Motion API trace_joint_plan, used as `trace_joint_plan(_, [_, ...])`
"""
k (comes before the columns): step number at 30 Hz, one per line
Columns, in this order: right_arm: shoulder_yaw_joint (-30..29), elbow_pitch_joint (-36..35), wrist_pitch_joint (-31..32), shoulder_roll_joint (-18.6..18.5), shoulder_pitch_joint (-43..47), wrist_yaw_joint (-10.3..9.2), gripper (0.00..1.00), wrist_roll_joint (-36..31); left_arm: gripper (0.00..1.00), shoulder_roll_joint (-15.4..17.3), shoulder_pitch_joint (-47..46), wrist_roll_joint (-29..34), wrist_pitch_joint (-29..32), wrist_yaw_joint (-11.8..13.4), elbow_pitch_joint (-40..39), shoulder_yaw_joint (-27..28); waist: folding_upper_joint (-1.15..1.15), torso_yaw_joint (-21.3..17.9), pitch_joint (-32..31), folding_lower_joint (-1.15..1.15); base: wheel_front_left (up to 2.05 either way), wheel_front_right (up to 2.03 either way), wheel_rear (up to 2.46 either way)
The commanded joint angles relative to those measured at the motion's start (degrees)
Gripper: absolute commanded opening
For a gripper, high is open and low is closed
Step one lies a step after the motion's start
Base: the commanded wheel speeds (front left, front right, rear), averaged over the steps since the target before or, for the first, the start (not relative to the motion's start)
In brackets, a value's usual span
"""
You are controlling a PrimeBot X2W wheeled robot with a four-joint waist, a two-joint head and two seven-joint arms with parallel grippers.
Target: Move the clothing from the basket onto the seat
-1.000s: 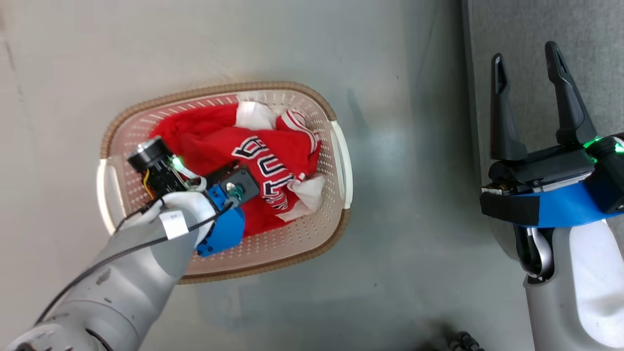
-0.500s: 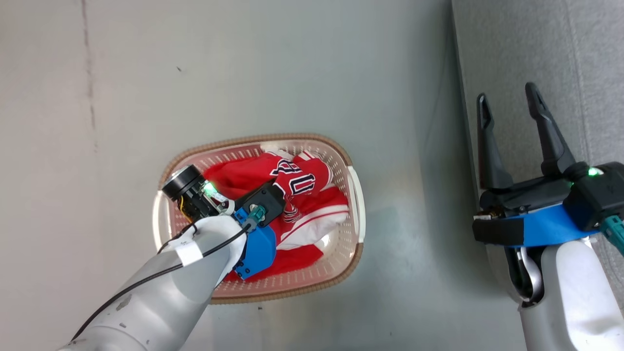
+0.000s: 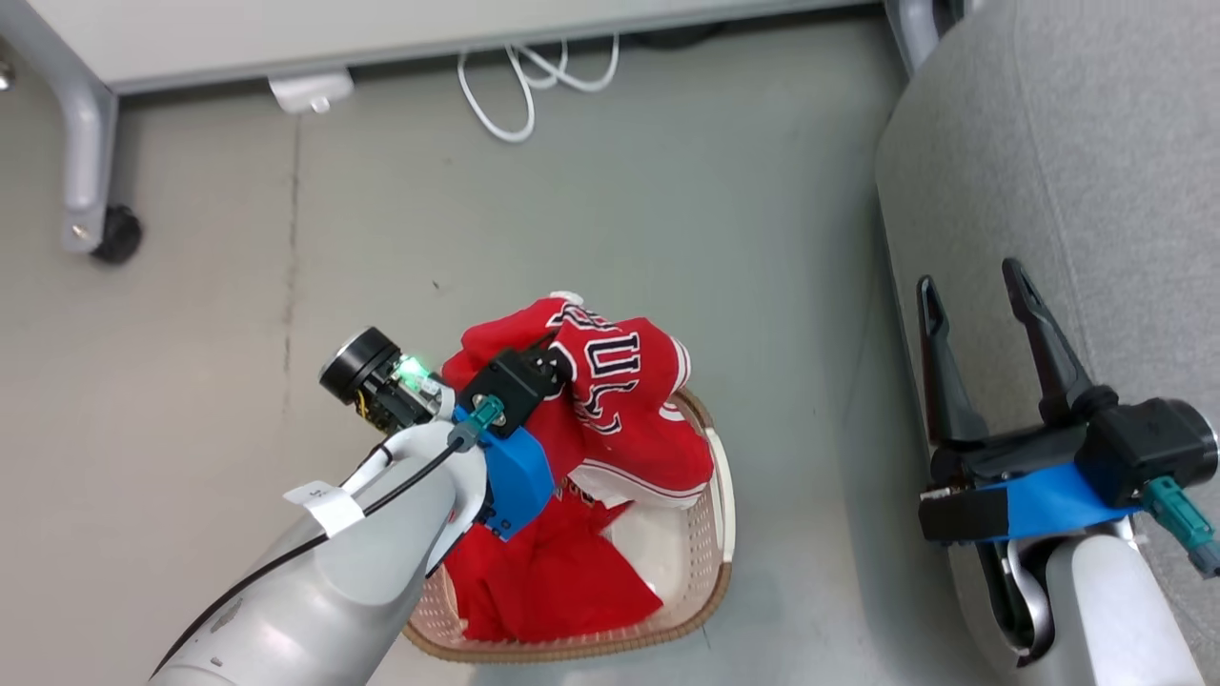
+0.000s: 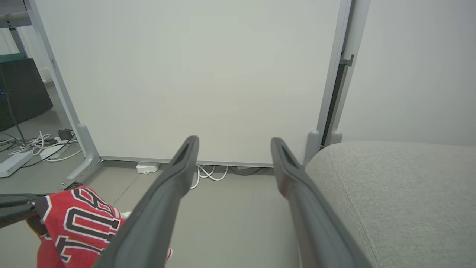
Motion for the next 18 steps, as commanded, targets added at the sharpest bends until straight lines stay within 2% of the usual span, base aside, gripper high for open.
trace_joint_plan(1, [-0.1,0.3,-0.2,-0.2,1.5,0.03,1.00,0.1,0.00,0.3,0.0,0.3,-0.3,0.1,-1.5,1.4,0.00,1.2,-4.0,0.01,0.00,0.00,0.00])
trace_joint_plan(10, [-0.2,1.4,-0.2,-0.2,5.3,0.03,1.00,1.0,0.00,0.8,0.5,0.2,-0.3,-0.5,-7.8,7.1,0.00,2.2,-11.1,0.01,0.00,0.00,0.00])
trace_joint_plan(18, [-0.2,2.0,-0.2,-0.2,8.1,0.03,1.00,1.8,0.00,0.1,-0.7,-0.5,-0.3,-1.1,-10.1,9.2,0.00,2.9,-15.2,0.01,0.00,0.00,0.00])
